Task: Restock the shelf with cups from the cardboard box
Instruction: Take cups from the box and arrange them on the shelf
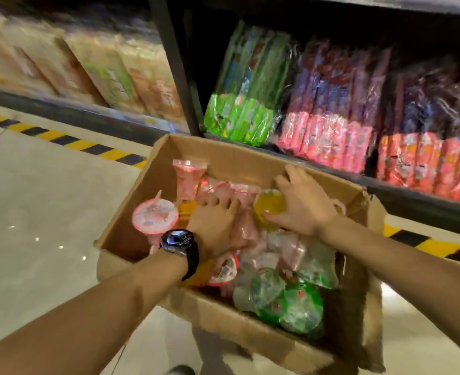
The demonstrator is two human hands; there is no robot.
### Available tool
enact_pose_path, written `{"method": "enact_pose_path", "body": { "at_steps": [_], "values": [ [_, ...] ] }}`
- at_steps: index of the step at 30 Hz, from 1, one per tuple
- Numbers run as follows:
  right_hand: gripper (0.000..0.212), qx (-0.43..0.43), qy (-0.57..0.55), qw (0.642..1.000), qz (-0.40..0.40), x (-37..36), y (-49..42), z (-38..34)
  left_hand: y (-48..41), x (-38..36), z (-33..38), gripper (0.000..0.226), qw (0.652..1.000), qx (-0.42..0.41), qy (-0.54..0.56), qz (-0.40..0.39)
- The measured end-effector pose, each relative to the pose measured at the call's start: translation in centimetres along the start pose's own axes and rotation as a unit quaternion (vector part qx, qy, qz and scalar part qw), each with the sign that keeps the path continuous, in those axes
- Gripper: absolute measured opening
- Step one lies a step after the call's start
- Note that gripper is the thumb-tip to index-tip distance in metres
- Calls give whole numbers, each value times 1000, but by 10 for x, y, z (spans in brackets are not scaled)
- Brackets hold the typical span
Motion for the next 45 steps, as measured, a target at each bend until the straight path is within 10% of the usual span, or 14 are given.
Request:
{"method": "enact_pose_path", "body": {
  "at_steps": [23,30,36,45],
  "values": [
    [86,-63,-21,998,17,-26,21,-11,4,-13,13,69,957,7,289,-37],
    [71,-94,-338,935,47,-31,28,9,3,-9,20,71,928,26,372,21],
    [75,-140,-358,921,67,-32,34,8,3,-17,54,98,964,18,263,-21],
    [81,-210,-328,921,24,-25,37,24,7,-21,40,65,952,27,301,-52]
  ]
}}
Point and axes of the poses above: each hand's wrist, its own y-axis away from the middle knuckle, its own x-axis out of the back of the hand, z = x × y, the point moved 4 cm from there along -y, towards the middle knuckle, and after that the axes turned 5 degrees about -z, right-handed, at the moved point
